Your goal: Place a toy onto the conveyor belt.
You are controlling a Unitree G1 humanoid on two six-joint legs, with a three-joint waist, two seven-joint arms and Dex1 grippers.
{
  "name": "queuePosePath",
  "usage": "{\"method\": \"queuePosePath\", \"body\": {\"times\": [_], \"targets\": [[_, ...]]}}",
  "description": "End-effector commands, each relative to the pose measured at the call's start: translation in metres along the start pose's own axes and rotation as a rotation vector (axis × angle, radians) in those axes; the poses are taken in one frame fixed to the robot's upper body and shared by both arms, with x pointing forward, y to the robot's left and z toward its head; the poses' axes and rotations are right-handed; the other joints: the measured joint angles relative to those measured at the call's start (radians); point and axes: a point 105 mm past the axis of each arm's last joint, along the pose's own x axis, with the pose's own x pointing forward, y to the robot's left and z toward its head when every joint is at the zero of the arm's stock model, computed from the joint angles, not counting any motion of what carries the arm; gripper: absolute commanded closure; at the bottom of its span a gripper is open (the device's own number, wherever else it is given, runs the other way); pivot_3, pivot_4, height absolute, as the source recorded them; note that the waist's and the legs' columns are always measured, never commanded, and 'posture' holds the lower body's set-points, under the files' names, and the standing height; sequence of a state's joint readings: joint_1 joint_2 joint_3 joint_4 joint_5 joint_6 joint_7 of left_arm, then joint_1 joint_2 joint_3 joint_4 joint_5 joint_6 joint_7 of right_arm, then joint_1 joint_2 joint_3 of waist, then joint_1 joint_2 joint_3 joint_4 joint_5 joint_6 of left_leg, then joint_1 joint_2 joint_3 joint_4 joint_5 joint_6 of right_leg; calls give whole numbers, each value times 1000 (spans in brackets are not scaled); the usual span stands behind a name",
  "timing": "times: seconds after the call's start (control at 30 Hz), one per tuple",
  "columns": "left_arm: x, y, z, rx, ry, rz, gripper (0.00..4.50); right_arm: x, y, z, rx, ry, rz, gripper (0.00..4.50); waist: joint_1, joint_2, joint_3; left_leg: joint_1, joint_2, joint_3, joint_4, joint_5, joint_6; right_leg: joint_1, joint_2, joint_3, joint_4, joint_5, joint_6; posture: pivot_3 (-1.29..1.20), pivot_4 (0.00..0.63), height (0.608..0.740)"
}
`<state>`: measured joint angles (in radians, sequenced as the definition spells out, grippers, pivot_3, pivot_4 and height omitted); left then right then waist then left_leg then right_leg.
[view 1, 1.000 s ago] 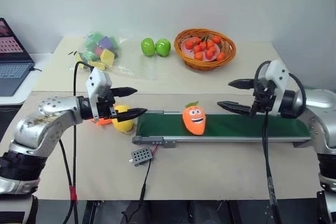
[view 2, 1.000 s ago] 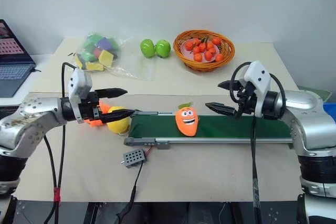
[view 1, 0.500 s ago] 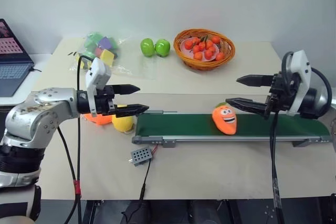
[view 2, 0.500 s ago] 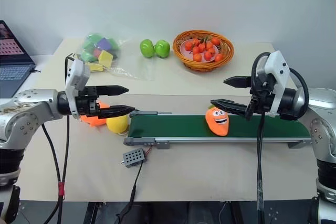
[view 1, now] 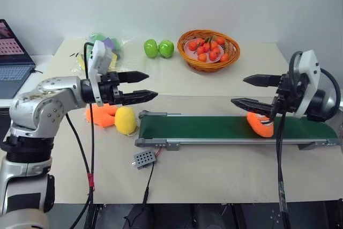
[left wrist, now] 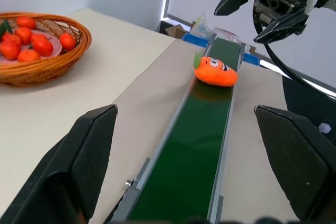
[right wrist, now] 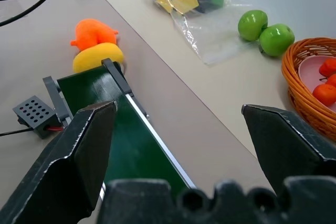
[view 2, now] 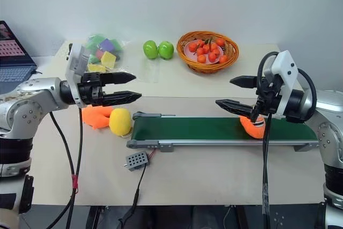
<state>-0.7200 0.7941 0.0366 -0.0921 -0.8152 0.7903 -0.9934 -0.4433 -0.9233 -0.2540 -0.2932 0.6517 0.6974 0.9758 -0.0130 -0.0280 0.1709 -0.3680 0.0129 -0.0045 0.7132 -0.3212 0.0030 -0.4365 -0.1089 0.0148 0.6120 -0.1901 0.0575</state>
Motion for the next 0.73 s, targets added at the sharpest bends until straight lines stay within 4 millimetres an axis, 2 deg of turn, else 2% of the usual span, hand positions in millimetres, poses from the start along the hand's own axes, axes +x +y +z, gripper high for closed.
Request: {"method": "queuePosePath", "body": {"times": [0.03, 0.73], "targets": [[-1, -2, 19, 47, -38, -2, 33, -6, -1, 14, -44, -51, -23, 0, 0, 0, 0, 0, 0, 0, 0, 0, 0, 0, 0, 0, 0, 0, 0, 0, 150, 738], [0, 0, 24, 49, -42, -4, 33, -7, -3, 12, -47, -56, -46, 0, 0, 0, 0, 0, 0, 0, 1, 0, 0, 0, 0, 0, 1, 0, 0, 0, 150, 738]]}}
